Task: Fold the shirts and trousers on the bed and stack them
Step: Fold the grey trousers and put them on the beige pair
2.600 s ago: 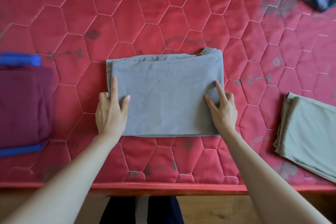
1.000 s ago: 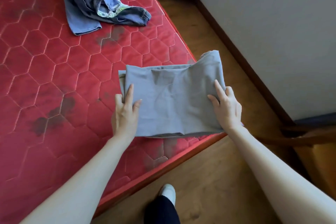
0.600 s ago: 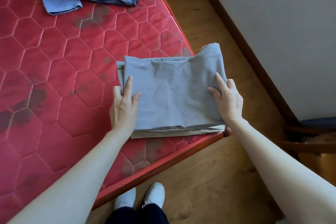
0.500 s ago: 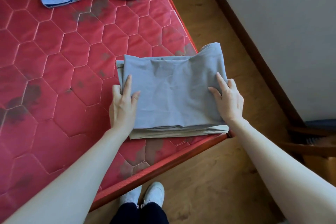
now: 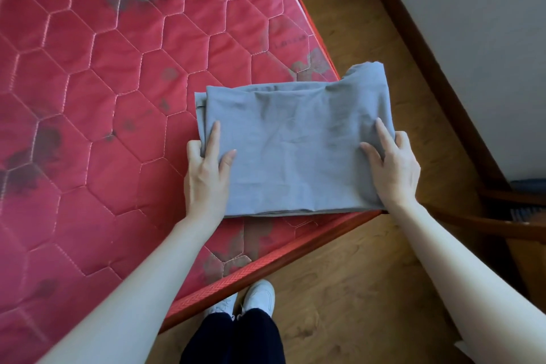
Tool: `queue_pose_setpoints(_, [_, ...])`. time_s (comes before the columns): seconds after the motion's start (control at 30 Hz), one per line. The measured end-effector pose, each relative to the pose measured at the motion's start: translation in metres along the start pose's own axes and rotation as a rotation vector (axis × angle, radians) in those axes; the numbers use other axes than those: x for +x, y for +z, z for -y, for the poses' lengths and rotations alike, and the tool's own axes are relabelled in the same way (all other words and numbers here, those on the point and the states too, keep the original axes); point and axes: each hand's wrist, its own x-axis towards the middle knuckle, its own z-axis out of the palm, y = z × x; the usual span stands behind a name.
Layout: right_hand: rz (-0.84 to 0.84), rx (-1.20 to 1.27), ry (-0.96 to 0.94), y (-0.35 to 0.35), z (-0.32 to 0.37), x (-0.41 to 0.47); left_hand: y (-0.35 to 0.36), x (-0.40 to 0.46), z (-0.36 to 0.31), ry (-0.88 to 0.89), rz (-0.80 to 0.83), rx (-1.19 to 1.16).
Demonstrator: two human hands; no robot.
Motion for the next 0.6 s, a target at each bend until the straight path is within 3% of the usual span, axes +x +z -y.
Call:
queue_pose_setpoints(0.3, [0.214,0.001,0.16,0.022,-0.013,-0.012,0.021,-0.005,0.016,-0.155,0.144,0.09])
queue_pose_setpoints(0.6, [0.01,-0.134,-0.01,0.009,-0.004,-0.013,0.018,-0.01,0.011,-0.07,0.071,0.059])
